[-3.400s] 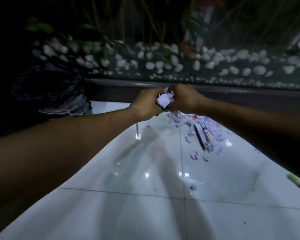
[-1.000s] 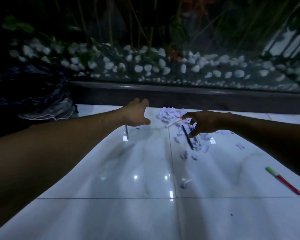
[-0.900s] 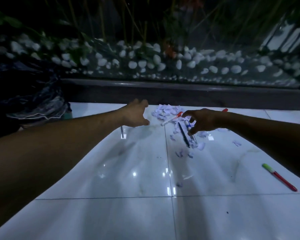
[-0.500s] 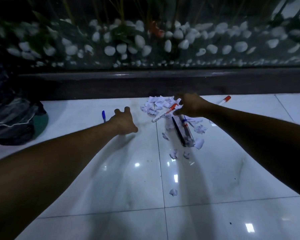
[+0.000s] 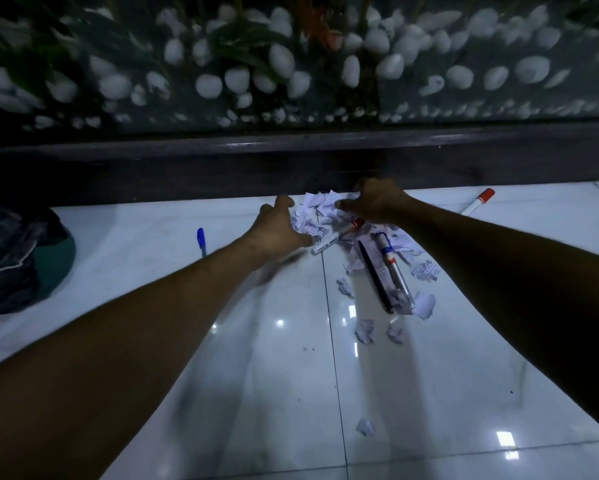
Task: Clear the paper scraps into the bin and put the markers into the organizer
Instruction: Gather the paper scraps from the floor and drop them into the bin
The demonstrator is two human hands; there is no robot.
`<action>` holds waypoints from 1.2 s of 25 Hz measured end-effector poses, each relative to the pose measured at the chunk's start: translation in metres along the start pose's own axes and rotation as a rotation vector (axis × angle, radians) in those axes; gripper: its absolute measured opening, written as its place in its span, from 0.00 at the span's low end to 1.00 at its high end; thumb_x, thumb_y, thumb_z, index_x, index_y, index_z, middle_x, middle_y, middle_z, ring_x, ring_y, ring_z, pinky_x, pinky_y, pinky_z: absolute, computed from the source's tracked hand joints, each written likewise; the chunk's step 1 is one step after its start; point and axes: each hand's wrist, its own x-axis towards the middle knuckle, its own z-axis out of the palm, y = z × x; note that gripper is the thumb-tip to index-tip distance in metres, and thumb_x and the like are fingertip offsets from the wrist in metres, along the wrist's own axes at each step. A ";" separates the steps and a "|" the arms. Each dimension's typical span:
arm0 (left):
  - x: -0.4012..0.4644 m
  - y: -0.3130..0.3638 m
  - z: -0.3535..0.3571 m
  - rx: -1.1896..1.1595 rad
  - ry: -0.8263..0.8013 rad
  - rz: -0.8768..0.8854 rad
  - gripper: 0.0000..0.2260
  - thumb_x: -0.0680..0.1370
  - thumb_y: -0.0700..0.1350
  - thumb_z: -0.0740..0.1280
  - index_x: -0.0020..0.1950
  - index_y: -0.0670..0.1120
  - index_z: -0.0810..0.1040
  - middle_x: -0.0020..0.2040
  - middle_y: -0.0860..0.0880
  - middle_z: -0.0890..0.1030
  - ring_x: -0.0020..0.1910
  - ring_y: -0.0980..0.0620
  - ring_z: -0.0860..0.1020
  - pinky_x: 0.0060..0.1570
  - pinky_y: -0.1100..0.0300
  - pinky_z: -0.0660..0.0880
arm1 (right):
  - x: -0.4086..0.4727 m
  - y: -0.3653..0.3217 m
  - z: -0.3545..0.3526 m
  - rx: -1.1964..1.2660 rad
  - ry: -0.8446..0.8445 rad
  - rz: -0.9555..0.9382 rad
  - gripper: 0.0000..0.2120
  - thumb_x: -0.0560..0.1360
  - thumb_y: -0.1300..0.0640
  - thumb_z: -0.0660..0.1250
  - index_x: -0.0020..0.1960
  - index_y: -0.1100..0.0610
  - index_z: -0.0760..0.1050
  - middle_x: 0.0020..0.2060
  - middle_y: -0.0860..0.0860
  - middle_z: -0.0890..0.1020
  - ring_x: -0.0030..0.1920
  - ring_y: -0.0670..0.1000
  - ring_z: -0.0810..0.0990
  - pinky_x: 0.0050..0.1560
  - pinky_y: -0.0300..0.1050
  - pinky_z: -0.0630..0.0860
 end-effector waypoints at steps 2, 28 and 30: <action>0.000 -0.002 0.001 0.007 0.027 0.017 0.37 0.70 0.51 0.78 0.73 0.48 0.63 0.67 0.42 0.68 0.53 0.48 0.74 0.51 0.60 0.69 | 0.002 -0.013 0.006 0.022 -0.038 -0.055 0.31 0.74 0.39 0.70 0.68 0.59 0.73 0.60 0.59 0.80 0.52 0.56 0.82 0.49 0.46 0.78; 0.000 -0.035 -0.010 0.104 -0.004 0.073 0.36 0.67 0.52 0.79 0.70 0.50 0.65 0.62 0.43 0.70 0.59 0.45 0.75 0.53 0.60 0.72 | 0.002 -0.035 0.028 -0.078 -0.159 -0.427 0.29 0.71 0.58 0.77 0.70 0.52 0.73 0.61 0.56 0.81 0.54 0.55 0.82 0.50 0.45 0.80; -0.003 -0.036 -0.014 0.144 -0.003 0.026 0.42 0.66 0.54 0.80 0.73 0.50 0.61 0.65 0.43 0.64 0.60 0.44 0.75 0.59 0.56 0.74 | -0.001 -0.034 0.024 -0.088 -0.137 -0.407 0.33 0.70 0.53 0.78 0.72 0.50 0.70 0.64 0.54 0.79 0.53 0.54 0.82 0.50 0.47 0.80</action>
